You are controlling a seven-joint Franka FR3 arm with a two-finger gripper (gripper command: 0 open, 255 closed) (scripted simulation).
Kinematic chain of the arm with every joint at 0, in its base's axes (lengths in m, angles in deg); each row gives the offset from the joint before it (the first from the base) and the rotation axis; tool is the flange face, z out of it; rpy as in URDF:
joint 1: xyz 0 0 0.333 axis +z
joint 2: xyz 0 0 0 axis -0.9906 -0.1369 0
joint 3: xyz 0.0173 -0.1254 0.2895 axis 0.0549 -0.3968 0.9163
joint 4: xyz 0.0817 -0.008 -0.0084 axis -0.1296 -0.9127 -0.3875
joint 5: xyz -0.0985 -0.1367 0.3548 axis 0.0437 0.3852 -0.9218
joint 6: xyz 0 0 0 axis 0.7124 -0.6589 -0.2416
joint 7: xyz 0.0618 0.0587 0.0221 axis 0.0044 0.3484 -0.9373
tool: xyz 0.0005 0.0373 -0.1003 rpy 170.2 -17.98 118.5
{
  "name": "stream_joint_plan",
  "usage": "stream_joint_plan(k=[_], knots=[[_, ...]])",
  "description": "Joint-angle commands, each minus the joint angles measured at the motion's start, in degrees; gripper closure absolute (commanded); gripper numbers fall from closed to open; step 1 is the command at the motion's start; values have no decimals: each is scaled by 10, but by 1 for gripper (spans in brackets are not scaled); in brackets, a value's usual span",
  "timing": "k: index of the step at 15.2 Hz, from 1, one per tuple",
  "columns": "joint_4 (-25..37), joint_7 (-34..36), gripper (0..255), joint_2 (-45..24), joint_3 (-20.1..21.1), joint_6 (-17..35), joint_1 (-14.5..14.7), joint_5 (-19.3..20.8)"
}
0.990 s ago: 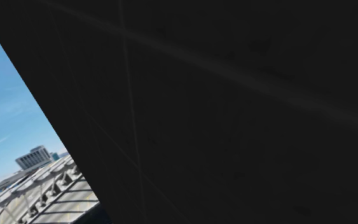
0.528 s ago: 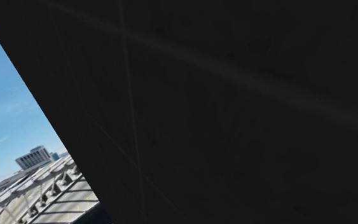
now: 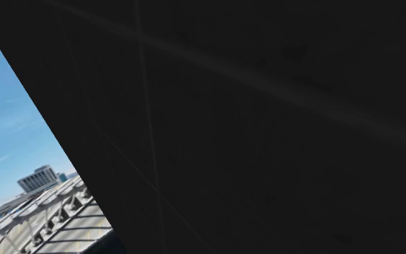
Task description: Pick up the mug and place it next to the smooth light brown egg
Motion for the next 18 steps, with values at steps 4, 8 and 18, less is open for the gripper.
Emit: stream_joint_plan(k=[4,8,18], knots=[[0,0,0,0,0,0,0,0],[9,-2,0,8,1,-16,-1,-3],[38,-6,0,26,4,-63,-2,-9]])
